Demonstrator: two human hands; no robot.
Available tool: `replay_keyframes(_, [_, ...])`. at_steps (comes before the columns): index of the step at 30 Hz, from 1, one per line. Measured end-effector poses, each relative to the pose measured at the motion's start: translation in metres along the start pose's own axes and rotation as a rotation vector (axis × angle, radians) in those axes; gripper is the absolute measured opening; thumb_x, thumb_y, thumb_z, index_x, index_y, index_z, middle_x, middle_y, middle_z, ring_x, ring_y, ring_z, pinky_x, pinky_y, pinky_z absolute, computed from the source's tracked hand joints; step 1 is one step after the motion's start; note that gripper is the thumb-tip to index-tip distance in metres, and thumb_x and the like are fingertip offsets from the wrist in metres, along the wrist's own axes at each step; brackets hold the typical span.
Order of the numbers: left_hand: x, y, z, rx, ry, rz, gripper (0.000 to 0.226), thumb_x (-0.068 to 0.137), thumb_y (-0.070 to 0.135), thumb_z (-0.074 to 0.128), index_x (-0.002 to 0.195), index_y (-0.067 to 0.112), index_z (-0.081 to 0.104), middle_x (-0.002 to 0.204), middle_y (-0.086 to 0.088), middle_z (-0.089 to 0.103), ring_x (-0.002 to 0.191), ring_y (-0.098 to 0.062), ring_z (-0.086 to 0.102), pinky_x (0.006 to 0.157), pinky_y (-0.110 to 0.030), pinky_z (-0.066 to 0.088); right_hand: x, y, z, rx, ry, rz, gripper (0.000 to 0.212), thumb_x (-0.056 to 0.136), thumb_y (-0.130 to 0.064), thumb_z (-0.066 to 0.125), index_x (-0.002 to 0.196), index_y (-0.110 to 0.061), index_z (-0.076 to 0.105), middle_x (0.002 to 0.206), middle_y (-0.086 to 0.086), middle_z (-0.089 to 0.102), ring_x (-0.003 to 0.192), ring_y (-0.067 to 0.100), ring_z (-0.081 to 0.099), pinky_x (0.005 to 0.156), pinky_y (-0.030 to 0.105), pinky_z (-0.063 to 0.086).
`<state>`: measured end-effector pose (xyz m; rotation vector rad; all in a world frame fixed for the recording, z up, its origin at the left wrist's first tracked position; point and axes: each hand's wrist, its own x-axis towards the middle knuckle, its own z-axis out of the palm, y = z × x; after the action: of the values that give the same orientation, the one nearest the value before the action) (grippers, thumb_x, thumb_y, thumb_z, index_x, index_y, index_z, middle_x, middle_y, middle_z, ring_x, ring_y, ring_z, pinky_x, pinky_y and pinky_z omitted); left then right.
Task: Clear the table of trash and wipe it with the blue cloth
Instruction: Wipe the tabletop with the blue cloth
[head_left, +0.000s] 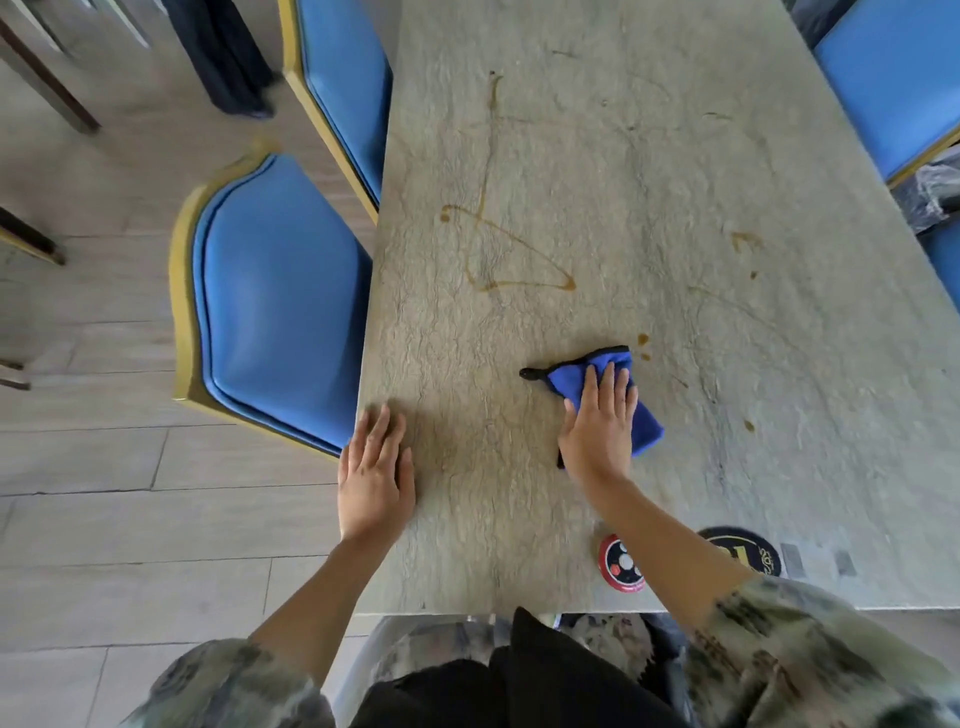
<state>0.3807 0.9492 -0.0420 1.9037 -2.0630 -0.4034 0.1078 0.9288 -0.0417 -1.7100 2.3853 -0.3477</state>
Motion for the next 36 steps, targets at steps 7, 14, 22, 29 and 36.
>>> replay_keyframes(7, [-0.032,-0.012,-0.001,-0.146,0.072,-0.113,0.044,0.099,0.021,0.038,0.141,0.010,0.045,0.154,0.000,0.030,0.144,-0.015,0.023,0.115,-0.033,0.027,-0.018,-0.098,0.031,0.047,-0.078,-0.431,0.053,0.094,-0.022,0.053,0.140,0.000,0.039,0.148,0.022,0.036,0.141,0.037,0.026,0.116,0.046,0.012])
replay_keyframes(14, [-0.045,-0.018,0.000,-0.154,0.068,-0.068,0.052,0.096,0.022,0.030,0.145,0.007,0.036,0.155,-0.004,0.029,0.141,-0.019,0.031,0.111,-0.033,0.032,-0.038,-0.078,0.031,-0.010,-0.150,-0.854,0.057,0.089,-0.024,0.057,0.141,-0.007,0.040,0.150,0.013,0.037,0.141,0.028,0.028,0.116,0.043,0.019])
replay_keyframes(22, [-0.045,-0.016,-0.001,-0.202,0.065,-0.096,0.046,0.100,0.018,0.034,0.146,0.013,0.036,0.157,0.006,0.024,0.140,-0.015,0.033,0.108,-0.027,0.036,0.041,-0.140,0.045,0.003,-0.137,-0.548,0.052,0.090,-0.015,0.059,0.139,-0.005,0.044,0.145,0.019,0.041,0.138,0.039,0.031,0.114,0.049,0.016])
replay_keyframes(29, [-0.047,-0.016,-0.011,-0.444,0.164,-0.315,0.041,0.101,0.016,0.037,0.141,0.013,0.044,0.142,-0.001,0.049,0.122,-0.015,0.053,0.091,-0.019,0.041,-0.002,-0.180,0.053,0.053,-0.198,-0.818,0.051,0.091,-0.018,0.054,0.139,-0.009,0.044,0.149,0.015,0.036,0.141,0.035,0.025,0.117,0.045,0.012])
replay_keyframes(36, [-0.085,-0.025,-0.009,-0.435,0.145,-0.385,0.034,0.100,0.012,0.039,0.130,0.006,0.054,0.121,-0.008,0.062,0.108,-0.023,0.059,0.090,-0.020,0.041,-0.030,-0.097,0.036,0.054,-0.173,-0.941,0.047,0.093,-0.027,0.045,0.137,-0.012,0.048,0.145,0.008,0.045,0.139,0.026,0.033,0.117,0.041,0.017])
